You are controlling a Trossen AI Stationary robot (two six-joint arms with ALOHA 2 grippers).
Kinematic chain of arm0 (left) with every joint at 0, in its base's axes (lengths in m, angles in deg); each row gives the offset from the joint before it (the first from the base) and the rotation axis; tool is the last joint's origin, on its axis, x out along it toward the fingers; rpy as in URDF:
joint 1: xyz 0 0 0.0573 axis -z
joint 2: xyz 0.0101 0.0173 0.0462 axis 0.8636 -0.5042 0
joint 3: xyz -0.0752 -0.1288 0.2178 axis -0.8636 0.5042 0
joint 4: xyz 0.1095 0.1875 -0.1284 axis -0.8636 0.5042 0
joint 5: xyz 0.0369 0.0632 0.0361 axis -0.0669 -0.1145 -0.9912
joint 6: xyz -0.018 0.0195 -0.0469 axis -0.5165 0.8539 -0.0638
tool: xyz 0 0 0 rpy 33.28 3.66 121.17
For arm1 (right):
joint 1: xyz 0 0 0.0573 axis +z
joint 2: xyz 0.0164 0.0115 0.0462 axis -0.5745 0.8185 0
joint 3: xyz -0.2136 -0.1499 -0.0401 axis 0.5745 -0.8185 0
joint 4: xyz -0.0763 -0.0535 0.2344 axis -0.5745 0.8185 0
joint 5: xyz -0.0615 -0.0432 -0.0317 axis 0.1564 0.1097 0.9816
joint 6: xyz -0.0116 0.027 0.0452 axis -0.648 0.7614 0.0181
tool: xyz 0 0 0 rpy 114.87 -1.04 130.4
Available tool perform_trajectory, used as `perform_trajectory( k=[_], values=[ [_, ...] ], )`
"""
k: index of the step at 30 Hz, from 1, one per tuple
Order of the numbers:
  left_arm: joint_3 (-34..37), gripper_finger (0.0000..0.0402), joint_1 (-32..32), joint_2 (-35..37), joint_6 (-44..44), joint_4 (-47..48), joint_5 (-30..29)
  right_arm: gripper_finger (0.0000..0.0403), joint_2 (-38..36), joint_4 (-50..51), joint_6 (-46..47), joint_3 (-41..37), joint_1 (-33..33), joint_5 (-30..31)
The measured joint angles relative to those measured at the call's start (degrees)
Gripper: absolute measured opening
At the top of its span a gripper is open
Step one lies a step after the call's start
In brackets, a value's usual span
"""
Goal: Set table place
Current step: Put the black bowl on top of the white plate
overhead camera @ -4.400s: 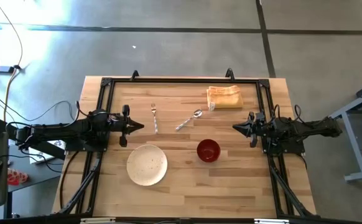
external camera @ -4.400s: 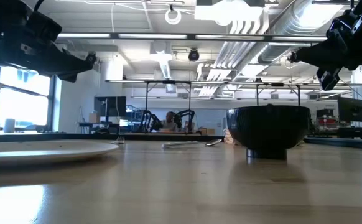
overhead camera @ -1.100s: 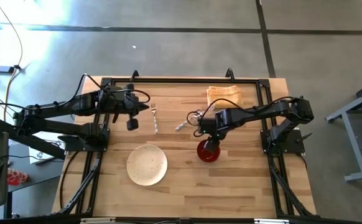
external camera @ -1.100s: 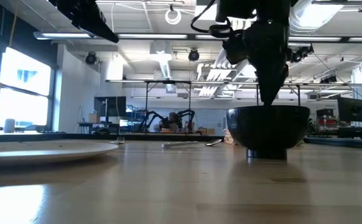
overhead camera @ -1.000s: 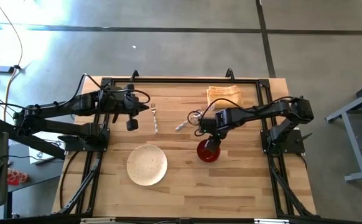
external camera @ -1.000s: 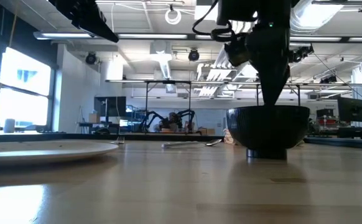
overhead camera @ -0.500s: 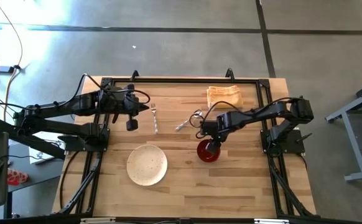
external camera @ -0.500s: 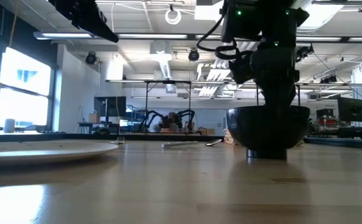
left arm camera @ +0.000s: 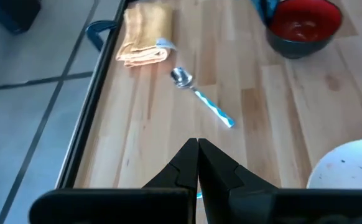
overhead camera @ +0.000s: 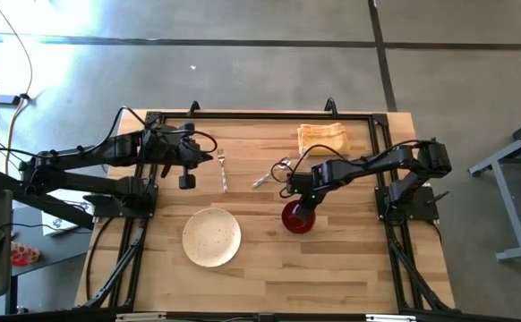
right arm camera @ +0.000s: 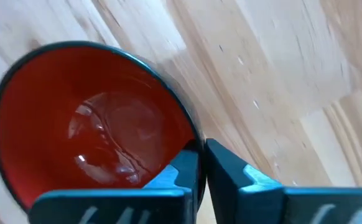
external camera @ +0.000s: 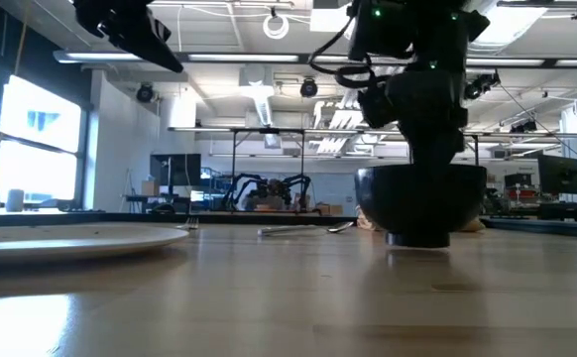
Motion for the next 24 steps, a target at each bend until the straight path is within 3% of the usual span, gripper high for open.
perform_trajectory(
  k=[7, 14, 19, 24],
  values=[
    [0.0, 0.0003, 1.3, -1.6, 3.2, -2.0, 4.1, 0.0003, -0.1, 4.3, -5.6, 9.2, -3.8, 0.3],
    [-1.3, 0.0003, 10.4, -9.2, 8.0, -6.9, 4.0, 0.0001, -0.2, 12.7, -15.2, 24.3, -10.3, 4.7],
    [-11.6, 0.0008, 15.5, -16.8, 15.3, -1.5, -1.2, 0.0001, -0.2, 18.1, -19.0, 33.4, -14.0, 4.9],
    [-26.0, 0.0054, 19.8, -24.8, 26.6, 9.1, -10.7, 0.0001, -0.2, 22.3, -21.0, 37.9, -15.4, 4.7]
  ],
)
